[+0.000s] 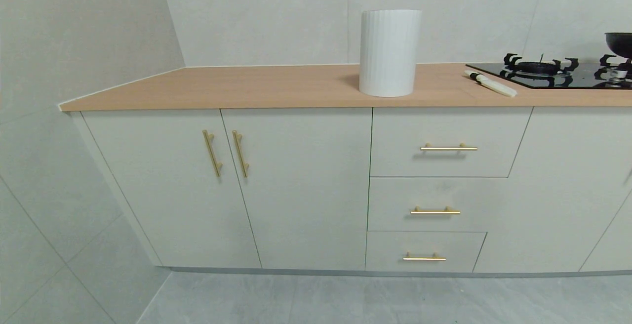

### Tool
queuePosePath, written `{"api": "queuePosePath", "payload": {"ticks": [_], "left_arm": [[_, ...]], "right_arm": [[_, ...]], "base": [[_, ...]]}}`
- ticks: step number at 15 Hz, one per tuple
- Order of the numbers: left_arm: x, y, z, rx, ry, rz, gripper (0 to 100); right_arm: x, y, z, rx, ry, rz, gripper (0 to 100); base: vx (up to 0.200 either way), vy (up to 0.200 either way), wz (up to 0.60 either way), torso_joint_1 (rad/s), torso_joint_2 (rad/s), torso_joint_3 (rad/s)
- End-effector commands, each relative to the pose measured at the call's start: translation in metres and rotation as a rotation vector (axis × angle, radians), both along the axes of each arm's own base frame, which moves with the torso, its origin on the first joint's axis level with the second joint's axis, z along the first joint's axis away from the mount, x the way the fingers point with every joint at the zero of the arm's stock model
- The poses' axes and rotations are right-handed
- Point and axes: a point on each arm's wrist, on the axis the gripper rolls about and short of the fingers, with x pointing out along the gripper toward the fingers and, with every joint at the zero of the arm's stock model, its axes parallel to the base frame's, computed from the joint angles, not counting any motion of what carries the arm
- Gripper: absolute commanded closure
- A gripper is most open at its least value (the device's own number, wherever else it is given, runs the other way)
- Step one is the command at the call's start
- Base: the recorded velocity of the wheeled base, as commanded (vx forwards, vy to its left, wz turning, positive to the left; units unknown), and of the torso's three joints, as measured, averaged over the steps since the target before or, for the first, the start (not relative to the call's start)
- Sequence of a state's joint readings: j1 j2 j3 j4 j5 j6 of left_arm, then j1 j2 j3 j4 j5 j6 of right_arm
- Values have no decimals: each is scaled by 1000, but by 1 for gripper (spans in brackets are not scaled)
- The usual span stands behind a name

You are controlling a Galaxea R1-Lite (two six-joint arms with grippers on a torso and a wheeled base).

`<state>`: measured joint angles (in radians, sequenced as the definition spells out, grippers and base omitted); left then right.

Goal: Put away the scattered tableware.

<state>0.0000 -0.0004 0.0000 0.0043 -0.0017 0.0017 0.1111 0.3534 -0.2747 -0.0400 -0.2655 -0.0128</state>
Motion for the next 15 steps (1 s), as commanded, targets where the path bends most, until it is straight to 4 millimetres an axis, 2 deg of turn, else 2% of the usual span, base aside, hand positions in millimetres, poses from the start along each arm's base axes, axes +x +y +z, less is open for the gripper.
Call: {"api": "queuePosePath", "payload": {"ticks": [1,2,5,7,9,10,11,12,15], "left_arm": [[0,0,0,0,1,0,0],[0,0,0,0,1,0,0],[0,0,0,0,1,0,0],[0,0,0,0,-1,0,0],[0,0,0,0,1,0,0],[0,0,0,0,1,0,0],[0,0,0,0,1,0,0],[0,0,0,0,-1,0,0],[0,0,0,0,1,0,0]], "right_arm": [[-37,-1,-22,-46,-127,-73,0],[-47,0,-34,-85,-137,-93,0],[-45,0,-42,-61,-105,-97,0],[-40,1,-51,-20,-86,-33,0],[-28,3,-75,-23,-46,60,0],[-25,4,-80,-25,-67,90,0],[-24,5,-80,-22,-94,134,0],[-24,6,-86,-16,-32,152,0],[-24,6,-85,-18,-38,155,0]], "base": [[0,0,0,0,0,0],[0,0,0,0,0,0],[0,0,0,0,0,0],[0,0,0,0,0,0],[0,0,0,0,0,0],[0,0,0,0,0,0],[0,0,0,0,0,0],[0,0,0,0,0,0],[0,0,0,0,0,0]]}}
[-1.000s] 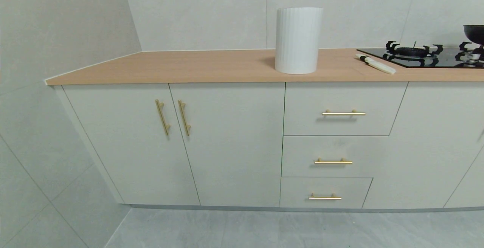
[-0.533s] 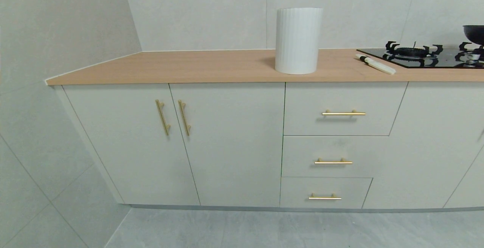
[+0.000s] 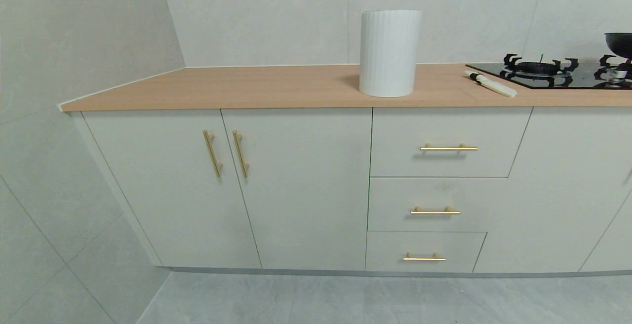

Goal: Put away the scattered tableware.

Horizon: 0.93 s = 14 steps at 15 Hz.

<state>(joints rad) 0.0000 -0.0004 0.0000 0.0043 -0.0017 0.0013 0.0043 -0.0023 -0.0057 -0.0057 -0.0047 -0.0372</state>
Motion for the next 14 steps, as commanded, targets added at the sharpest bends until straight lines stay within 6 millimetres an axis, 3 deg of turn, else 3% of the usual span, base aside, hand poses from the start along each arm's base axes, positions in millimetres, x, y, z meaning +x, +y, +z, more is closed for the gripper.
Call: {"api": "queuePosePath", "payload": {"ticks": [1,14], "left_arm": [[0,0,0,0,1,0,0],[0,0,0,6,1,-1,0]], "right_arm": [[1,0,-2,0,11,0,0],[1,0,-2,23,13,21,0]], "base": [[0,0,0,0,0,0],[0,0,0,0,0,0]]}}
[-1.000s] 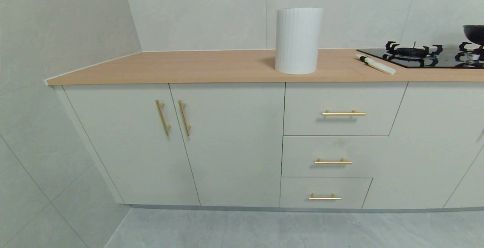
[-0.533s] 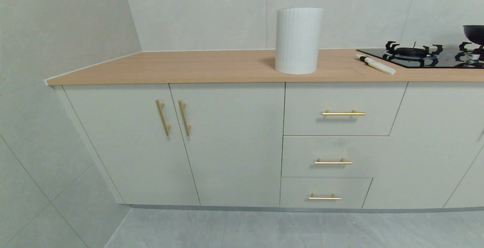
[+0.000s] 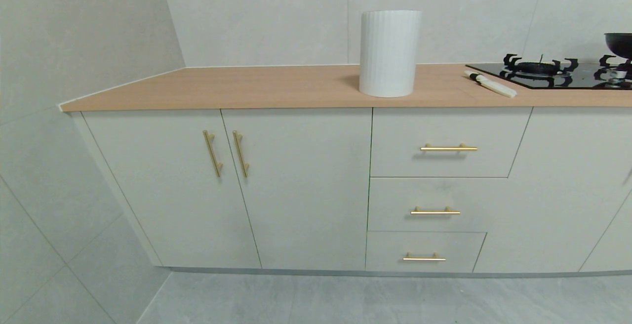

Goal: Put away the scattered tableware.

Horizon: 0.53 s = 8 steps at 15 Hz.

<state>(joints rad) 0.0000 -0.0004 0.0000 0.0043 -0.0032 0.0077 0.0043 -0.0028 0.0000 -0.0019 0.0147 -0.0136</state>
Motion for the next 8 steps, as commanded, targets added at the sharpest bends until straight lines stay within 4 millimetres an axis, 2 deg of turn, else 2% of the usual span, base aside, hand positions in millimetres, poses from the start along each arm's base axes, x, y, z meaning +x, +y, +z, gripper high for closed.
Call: {"api": "queuePosePath", "payload": {"ticks": [1,2,8], "left_arm": [[0,0,0,0,1,-1,0],[0,0,0,0,1,0,0],[0,0,0,0,-1,-1,0]], "right_arm": [[0,0,0,0,3,1,0],[0,0,0,0,3,1,0],[0,0,0,0,3,1,0]], "base": [[0,0,0,0,0,0],[0,0,0,0,0,0],[200,0,0,0,2,4]]}}
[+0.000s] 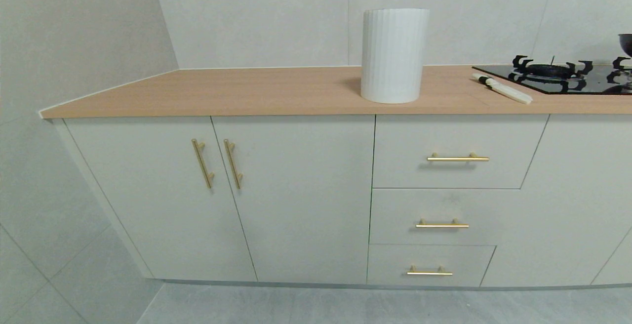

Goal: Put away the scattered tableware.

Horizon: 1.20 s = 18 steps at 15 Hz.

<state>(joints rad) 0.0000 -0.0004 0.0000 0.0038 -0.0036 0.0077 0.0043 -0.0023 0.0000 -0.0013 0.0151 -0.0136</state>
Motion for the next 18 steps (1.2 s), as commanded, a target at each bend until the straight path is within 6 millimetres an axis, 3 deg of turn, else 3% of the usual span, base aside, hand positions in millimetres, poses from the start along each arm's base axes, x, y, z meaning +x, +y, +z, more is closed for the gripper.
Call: {"api": "queuePosePath", "payload": {"ticks": [1,13,18], "left_arm": [[0,0,0,0,0,1,0],[0,0,0,0,1,1,0],[0,0,0,-2,0,1,0]], "right_arm": [[0,0,0,0,2,1,0],[0,0,0,0,2,1,0],[0,0,0,1,2,1,0]], "base": [[200,0,0,7,-2,12],[200,0,0,3,3,5],[0,0,0,0,0,0]]}}
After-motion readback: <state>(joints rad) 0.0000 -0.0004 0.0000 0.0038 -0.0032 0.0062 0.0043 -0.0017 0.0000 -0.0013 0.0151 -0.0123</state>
